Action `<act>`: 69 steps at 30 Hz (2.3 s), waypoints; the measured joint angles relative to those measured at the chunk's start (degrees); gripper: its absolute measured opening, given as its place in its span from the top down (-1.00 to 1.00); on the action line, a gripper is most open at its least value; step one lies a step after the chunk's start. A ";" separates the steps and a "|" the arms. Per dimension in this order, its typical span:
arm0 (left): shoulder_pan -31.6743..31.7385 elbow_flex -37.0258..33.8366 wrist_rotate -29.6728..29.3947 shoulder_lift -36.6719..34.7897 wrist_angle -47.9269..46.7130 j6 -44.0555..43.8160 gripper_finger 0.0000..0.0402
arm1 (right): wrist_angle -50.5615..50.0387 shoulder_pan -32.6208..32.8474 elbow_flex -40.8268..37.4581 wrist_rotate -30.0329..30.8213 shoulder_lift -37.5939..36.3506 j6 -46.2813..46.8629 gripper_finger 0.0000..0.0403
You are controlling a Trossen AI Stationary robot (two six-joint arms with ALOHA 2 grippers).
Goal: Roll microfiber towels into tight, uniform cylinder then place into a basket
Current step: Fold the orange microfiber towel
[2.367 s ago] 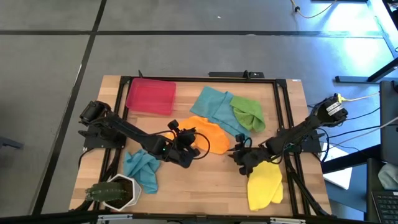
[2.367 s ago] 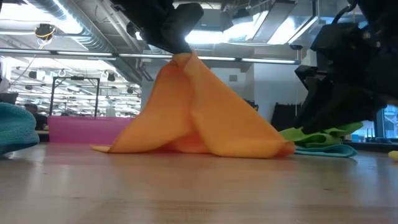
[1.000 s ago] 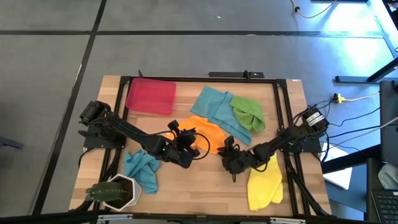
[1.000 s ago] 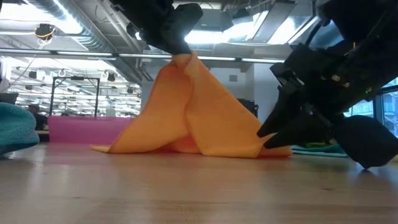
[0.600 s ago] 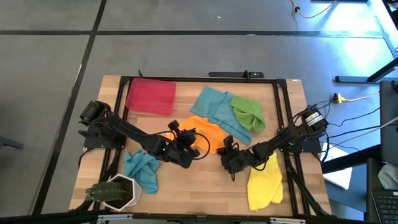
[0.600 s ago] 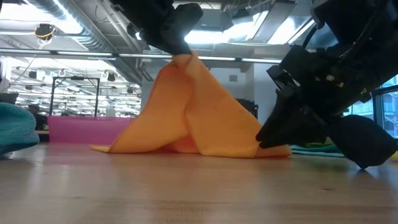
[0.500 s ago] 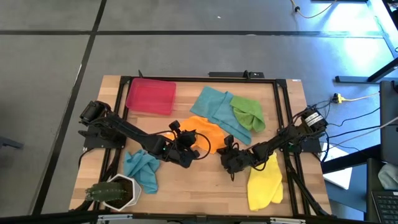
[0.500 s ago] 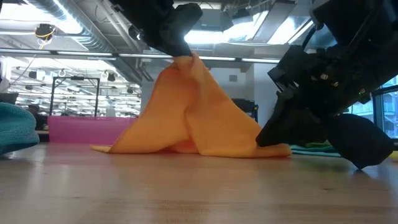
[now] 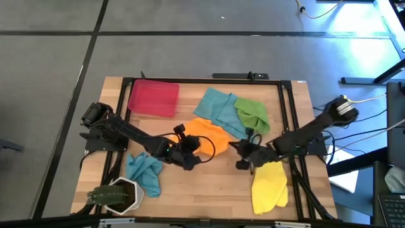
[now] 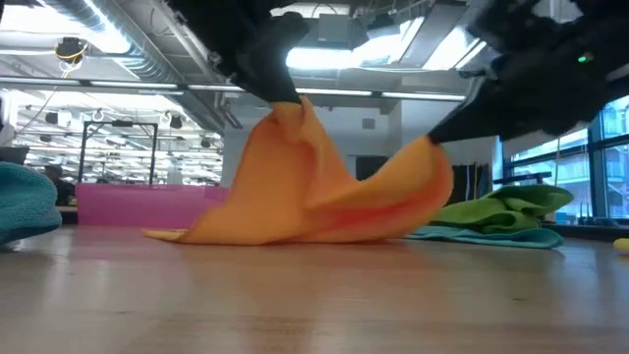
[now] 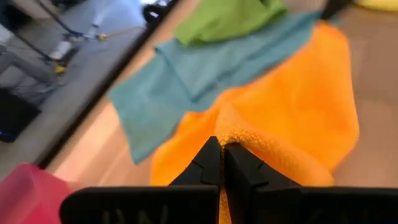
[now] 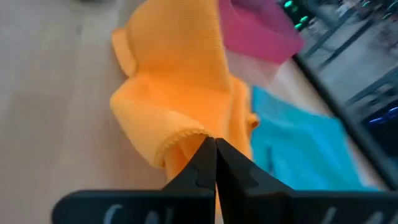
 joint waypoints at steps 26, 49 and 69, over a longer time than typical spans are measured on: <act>-18.86 0.00 20.41 0.04 2.23 -1.45 1.00 | 9.67 16.26 -0.91 -14.58 -6.74 9.86 1.00; -0.11 -12.90 38.77 0.04 9.59 -3.40 1.00 | -15.74 1.26 -1.06 -14.21 7.23 29.37 1.00; 1.49 -9.55 36.50 0.04 7.32 1.68 0.54 | -17.36 0.28 1.45 -11.67 9.19 21.72 0.61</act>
